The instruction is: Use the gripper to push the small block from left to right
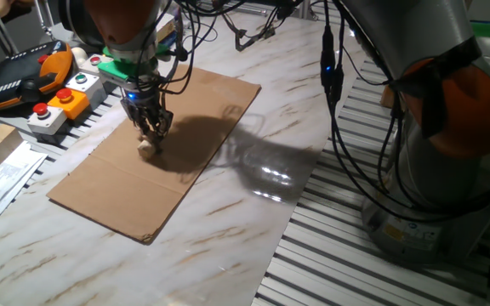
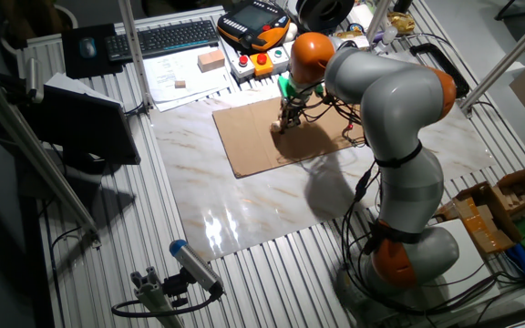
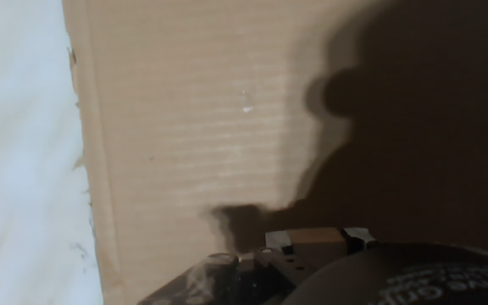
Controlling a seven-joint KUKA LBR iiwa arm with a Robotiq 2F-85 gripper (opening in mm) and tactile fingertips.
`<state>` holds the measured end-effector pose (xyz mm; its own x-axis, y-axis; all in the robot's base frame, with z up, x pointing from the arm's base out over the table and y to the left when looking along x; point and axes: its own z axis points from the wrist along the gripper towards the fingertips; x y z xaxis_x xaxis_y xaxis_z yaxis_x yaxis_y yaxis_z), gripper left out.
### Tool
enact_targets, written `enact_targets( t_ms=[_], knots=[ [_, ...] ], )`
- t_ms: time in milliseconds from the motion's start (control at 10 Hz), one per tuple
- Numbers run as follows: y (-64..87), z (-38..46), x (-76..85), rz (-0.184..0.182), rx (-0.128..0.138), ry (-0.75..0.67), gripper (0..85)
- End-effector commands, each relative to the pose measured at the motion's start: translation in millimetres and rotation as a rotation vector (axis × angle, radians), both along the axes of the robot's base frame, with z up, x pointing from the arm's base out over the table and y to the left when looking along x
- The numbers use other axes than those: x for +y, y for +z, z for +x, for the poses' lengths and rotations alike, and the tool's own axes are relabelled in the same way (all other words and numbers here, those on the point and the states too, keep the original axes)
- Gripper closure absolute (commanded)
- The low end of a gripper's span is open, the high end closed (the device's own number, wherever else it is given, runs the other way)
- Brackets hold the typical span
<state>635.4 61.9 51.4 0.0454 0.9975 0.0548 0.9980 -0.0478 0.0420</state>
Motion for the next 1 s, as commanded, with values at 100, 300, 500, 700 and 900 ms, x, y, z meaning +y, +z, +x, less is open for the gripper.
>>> enact_targets(
  t_ms=[100,300,500,700,900],
  knots=[
    [-2.5,-0.1,7.1,0.007,0.001,0.008,84.0],
    [-2.0,0.4,14.8,0.008,0.005,0.010,84.0],
    [1.4,1.8,23.3,0.004,0.012,0.004,84.0],
    [0.9,2.2,28.2,0.007,0.013,0.002,84.0],
    [-0.4,2.0,33.0,0.007,0.012,0.007,84.0]
  ],
)
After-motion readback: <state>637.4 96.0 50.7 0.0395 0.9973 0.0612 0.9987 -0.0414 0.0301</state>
